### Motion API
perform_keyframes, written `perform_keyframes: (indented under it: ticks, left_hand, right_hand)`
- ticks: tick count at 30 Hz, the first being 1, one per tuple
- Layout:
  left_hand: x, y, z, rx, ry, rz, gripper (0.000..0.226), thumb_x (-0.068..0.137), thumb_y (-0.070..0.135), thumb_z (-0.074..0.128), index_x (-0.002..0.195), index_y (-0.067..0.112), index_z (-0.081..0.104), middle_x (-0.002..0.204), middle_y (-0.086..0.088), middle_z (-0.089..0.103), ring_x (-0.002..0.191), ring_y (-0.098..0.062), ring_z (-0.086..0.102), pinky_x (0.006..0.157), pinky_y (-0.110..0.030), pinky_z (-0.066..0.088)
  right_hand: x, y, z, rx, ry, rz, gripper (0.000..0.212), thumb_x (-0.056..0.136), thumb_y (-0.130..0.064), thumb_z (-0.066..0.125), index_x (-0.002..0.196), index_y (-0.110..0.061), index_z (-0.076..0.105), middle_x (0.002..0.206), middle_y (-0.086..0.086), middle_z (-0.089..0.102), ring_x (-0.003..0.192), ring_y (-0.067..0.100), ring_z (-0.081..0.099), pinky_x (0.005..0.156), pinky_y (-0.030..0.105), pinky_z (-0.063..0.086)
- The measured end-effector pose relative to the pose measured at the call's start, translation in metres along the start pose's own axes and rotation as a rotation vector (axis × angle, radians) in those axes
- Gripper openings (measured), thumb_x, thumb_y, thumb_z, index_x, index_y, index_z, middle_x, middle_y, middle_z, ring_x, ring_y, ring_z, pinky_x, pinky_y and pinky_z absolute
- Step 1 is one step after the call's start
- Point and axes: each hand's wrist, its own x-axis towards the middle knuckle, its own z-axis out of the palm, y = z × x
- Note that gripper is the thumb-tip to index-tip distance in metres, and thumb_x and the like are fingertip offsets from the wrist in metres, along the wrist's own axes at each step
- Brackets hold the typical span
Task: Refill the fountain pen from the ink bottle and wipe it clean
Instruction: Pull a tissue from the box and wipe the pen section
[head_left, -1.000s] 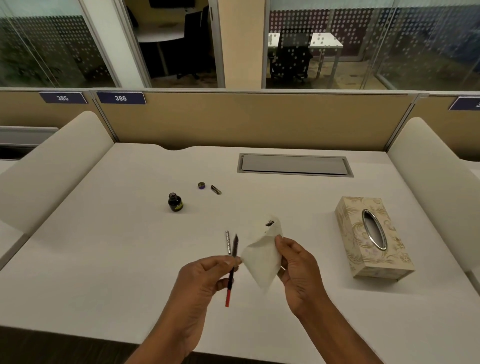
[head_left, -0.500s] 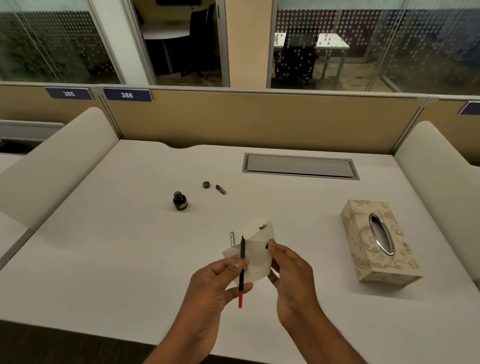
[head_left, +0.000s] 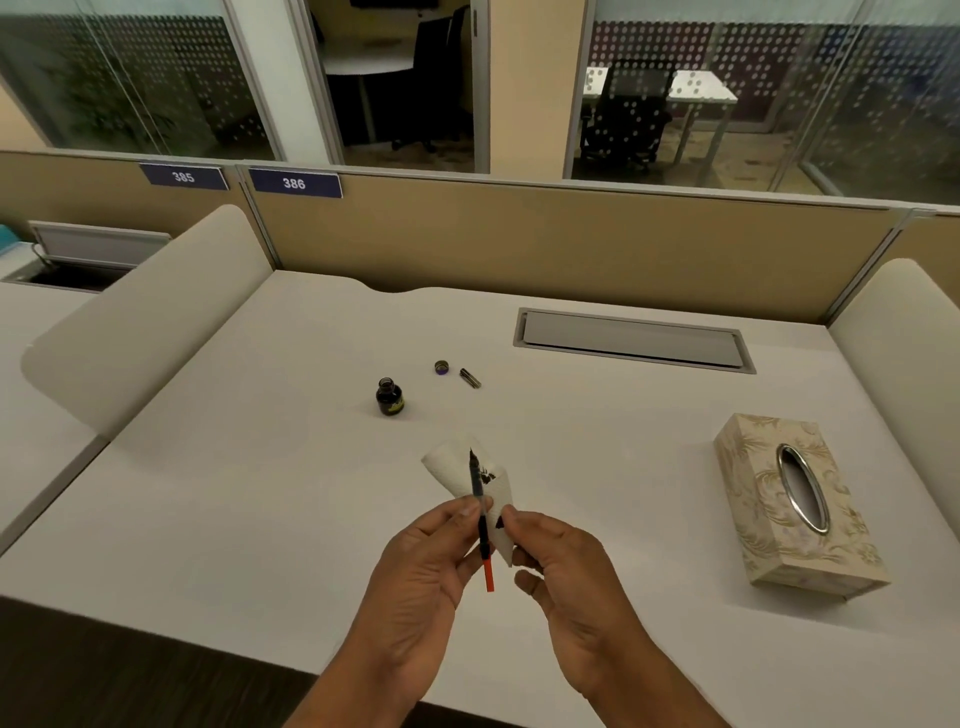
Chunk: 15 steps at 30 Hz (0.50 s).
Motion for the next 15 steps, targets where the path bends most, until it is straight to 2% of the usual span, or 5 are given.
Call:
perform_keyframes:
  ticks: [5,9,12,15]
  left_hand:
    - [0.003,0.004,-0.013,0.005,0.076,0.016,0.024,0.083,0.01,0.066,0.102,-0.002,0.077,0.111,-0.02,0.076,0.106,-0.035,0.072,0.101,-0.047,0.051]
    - [0.004,0.008,-0.022,-0.021,0.136,0.014,0.018,0.091,0.007,0.063,0.1,0.001,0.078,0.108,-0.018,0.078,0.103,-0.035,0.074,0.101,-0.049,0.051]
    - [0.006,0.011,-0.029,-0.055,0.164,0.024,0.017,0.091,0.006,0.064,0.097,0.004,0.079,0.106,-0.018,0.078,0.095,-0.03,0.076,0.1,-0.048,0.052]
    - [0.009,0.015,-0.037,-0.068,0.165,0.033,0.024,0.088,0.009,0.066,0.109,0.0,0.074,0.111,-0.017,0.077,0.104,-0.031,0.073,0.106,-0.05,0.049]
  right_hand:
    - [-0.001,0.001,0.017,-0.175,-0.036,-0.03,0.017,0.09,-0.03,0.07,0.096,-0.018,0.079,0.093,0.0,0.076,0.085,0.015,0.062,0.071,0.023,0.05]
    - [0.0,0.005,0.027,-0.228,-0.085,-0.013,0.021,0.09,-0.032,0.069,0.099,-0.015,0.08,0.089,0.0,0.075,0.083,0.014,0.062,0.073,0.025,0.05]
    - [0.0,0.005,0.03,-0.153,-0.107,0.035,0.027,0.092,-0.033,0.067,0.099,-0.011,0.079,0.085,0.004,0.075,0.08,0.015,0.064,0.075,0.028,0.051]
    - [0.003,0.004,0.031,-0.033,-0.135,0.11,0.033,0.092,-0.037,0.065,0.095,-0.008,0.08,0.085,0.006,0.074,0.077,0.015,0.062,0.073,0.032,0.049]
